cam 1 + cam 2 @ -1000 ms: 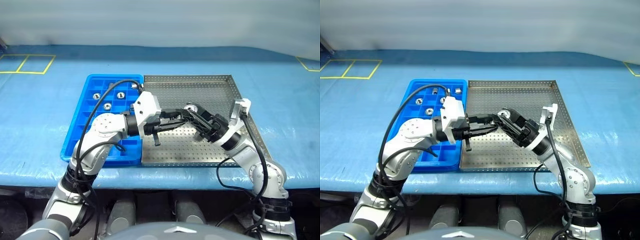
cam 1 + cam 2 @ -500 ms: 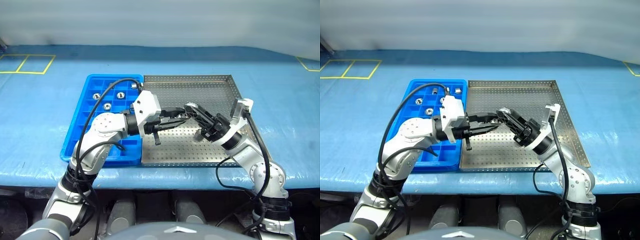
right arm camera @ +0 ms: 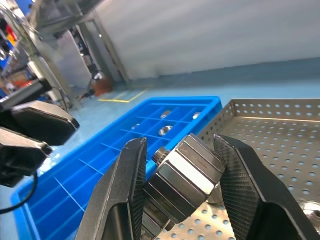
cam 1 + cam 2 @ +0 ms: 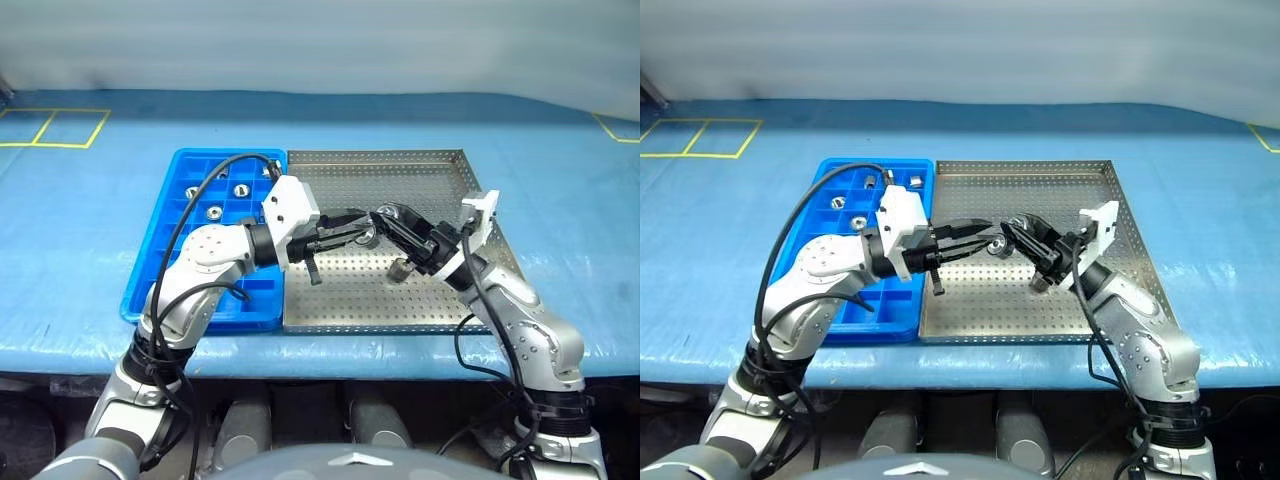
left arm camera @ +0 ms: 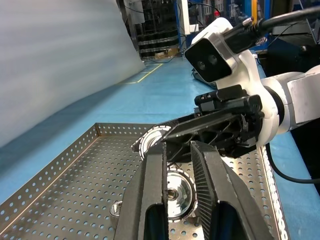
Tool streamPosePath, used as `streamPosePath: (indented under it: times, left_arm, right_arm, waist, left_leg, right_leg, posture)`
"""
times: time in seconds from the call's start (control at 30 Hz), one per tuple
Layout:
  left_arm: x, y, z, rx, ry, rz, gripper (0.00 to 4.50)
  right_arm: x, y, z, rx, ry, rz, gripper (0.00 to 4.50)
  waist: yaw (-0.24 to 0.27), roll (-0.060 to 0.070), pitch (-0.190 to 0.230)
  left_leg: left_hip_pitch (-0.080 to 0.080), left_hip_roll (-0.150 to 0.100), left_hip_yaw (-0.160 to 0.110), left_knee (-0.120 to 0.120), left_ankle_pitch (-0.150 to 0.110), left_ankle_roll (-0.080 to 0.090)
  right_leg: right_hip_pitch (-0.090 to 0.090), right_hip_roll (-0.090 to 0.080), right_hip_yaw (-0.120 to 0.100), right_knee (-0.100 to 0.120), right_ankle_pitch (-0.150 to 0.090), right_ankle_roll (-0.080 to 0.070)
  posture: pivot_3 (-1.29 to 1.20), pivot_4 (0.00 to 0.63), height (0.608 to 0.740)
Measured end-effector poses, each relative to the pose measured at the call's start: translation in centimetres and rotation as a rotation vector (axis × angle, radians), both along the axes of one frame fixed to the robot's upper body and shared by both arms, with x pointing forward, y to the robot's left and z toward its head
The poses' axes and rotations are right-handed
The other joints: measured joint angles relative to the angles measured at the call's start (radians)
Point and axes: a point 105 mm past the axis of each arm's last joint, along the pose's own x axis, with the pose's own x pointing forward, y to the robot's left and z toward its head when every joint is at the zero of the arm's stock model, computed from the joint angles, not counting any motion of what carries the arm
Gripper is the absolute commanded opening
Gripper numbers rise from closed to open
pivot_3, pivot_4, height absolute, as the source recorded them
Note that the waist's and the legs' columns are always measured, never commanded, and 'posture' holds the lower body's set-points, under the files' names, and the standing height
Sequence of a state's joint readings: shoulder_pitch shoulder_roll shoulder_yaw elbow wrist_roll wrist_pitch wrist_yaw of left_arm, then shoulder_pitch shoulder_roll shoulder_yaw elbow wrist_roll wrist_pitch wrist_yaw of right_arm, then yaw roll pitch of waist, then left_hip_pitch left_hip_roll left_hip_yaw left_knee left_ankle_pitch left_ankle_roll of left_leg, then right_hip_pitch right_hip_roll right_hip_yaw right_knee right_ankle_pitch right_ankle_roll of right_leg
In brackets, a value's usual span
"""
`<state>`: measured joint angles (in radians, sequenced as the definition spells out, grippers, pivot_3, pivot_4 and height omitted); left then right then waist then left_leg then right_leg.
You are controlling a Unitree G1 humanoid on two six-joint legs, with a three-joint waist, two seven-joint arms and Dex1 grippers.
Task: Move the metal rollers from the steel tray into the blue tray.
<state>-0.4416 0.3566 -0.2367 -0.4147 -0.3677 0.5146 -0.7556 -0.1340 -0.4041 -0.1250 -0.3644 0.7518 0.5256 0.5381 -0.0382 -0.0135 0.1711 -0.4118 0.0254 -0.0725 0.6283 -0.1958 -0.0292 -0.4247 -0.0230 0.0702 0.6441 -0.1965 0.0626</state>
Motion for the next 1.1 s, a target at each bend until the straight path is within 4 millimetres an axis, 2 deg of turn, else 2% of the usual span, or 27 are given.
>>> streamPosePath:
  times: [0.3, 0.43, 0.53, 0.63, 0.73, 0.93, 1.1]
  left_arm:
    - [0.0, 0.3, -0.4, 0.013, 0.0, 0.026, 0.83]
    - [0.2, 0.5, -1.6, 0.041, 0.025, 0.058, 0.83]
    - [0.6, 0.6, -1.9, 0.013, 0.053, 0.09, 0.83]
    - [0.9, 0.5, -2.0, -0.022, 0.078, 0.115, 0.83]
    - [1.6, 0.8, -1.5, -0.078, 0.096, 0.149, 1.45]
    - [1.9, 0.8, -0.9, -0.151, 0.114, 0.164, 3.45]
    - [1.8, 0.7, -0.3, -0.206, 0.136, 0.152, 3.45]
  right_arm:
    - [0.1, 0.0, 0.7, 0.054, -0.018, -0.013, 1.75]
    - [0.5, -0.5, 3.2, 0.24, -0.048, -0.045, 1.75]
    - [0.0, -0.6, 5.0, 0.339, -0.077, -0.017, 1.75]
    - [-0.5, -0.2, 6.0, 0.393, -0.082, 0.023, 1.75]
    - [-0.5, -0.1, 5.9, 0.398, -0.065, 0.027, 1.75]
    - [-0.5, 0.3, 5.7, 0.398, -0.047, 0.033, 1.75]
    - [-0.6, 0.7, 5.5, 0.399, -0.038, 0.049, 1.75]
  waist:
    - [0.001, 0.0, 0.0]
    - [0.001, 0.0, 0.0]
    - [0.002, 0.0, 0.0]
    - [0.001, 0.0, 0.0]
    - [0.001, 0.0, 0.0]
    - [0.002, 0.0, 0.0]
    - [0.001, 0.0, 0.0]
  left_leg:
    - [0.0, 0.0, 0.0, 0.0, 0.0, 0.0]
    - [0.0, 0.0, 0.0, 0.0, 0.0, 0.0]
    - [0.0, 0.0, 0.0, 0.0, 0.0, 0.0]
    - [0.0, 0.0, 0.0, 0.0, 0.0, 0.0]
    - [0.0, 0.0, 0.0, 0.0, 0.0, 0.0]
    - [0.0, 0.0, 0.0, 0.0, 0.0, 0.0]
    - [0.0, 0.0, 0.0, 0.0, 0.0, 0.0]
  right_leg:
    - [0.0, 0.0, 0.0, 0.0, 0.0, 0.0]
    - [0.0, 0.0, 0.0, 0.0, 0.0, 0.0]
    - [0.0, 0.0, 0.0, 0.0, 0.0, 0.0]
    - [0.0, 0.0, 0.0, 0.0, 0.0, 0.0]
    - [0.0, 0.0, 0.0, 0.0, 0.0, 0.0]
    - [0.0, 0.0, 0.0, 0.0, 0.0, 0.0]
    - [0.0, 0.0, 0.0, 0.0, 0.0, 0.0]
  posture:
    - [0.04, 0.15, 0.74]
    - [0.03, 0.15, 0.74]
    - [0.03, 0.15, 0.74]
    - [0.03, 0.15, 0.74]
    - [0.04, 0.15, 0.74]
    - [0.03, 0.15, 0.74]
    - [0.03, 0.15, 0.74]
